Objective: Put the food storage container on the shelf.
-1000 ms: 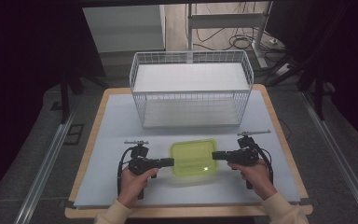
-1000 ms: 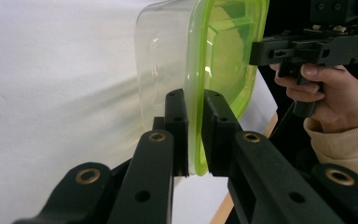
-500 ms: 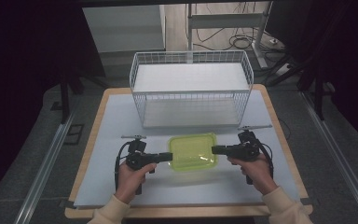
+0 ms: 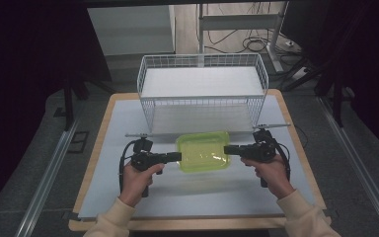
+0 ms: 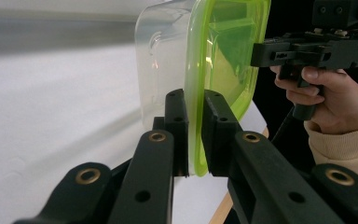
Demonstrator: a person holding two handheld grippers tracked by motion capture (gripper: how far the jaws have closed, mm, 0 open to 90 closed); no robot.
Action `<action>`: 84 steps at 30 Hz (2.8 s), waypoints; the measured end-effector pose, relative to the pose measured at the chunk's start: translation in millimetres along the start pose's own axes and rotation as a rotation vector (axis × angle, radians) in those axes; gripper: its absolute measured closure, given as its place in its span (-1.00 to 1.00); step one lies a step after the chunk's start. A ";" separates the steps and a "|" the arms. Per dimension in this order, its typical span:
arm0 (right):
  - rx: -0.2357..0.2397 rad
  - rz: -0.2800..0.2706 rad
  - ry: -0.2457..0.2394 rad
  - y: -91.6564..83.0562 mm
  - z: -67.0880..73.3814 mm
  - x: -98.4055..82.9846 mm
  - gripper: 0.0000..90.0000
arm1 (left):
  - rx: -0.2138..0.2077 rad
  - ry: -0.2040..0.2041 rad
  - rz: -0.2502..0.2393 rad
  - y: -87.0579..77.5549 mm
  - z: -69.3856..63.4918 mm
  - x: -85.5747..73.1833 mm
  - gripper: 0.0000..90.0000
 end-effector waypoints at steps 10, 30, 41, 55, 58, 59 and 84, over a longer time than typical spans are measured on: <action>0.000 -0.015 -0.020 -4.1 11.3 16.6 0.78 | 0.008 0.012 -0.022 -7.3 -2.4 16.7 0.83; -0.005 -0.044 -0.035 -10.9 21.8 37.8 0.78 | 0.025 0.044 -0.036 -13.4 -7.1 42.1 0.83; -0.005 -0.072 -0.049 -17.2 29.0 49.9 0.78 | 0.035 0.070 -0.045 -17.9 -12.4 60.0 0.83; -0.015 -0.098 -0.069 -24.1 40.7 68.9 0.78 | 0.033 0.088 -0.064 -23.9 -14.0 82.4 0.83; -0.015 -0.101 -0.066 -25.0 42.9 73.9 0.78 | 0.036 0.092 -0.066 -25.1 -14.2 88.1 0.83; -0.015 -0.101 -0.065 -25.1 43.3 75.5 0.78 | 0.036 0.093 -0.064 -25.5 -13.6 89.9 0.83; -0.040 -0.131 -0.057 -21.1 44.7 117.4 0.78 | 0.055 0.107 -0.062 -23.7 1.6 131.3 0.83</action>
Point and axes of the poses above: each handheld gripper's, and its own axes: y roughly forward along the jaws, x roughly out of its top, z roughly to its left, the point moved 4 cm from there along y, roughly forward along the jaws, and after that the axes turned 12 degrees about y, right-handed, at the moved point
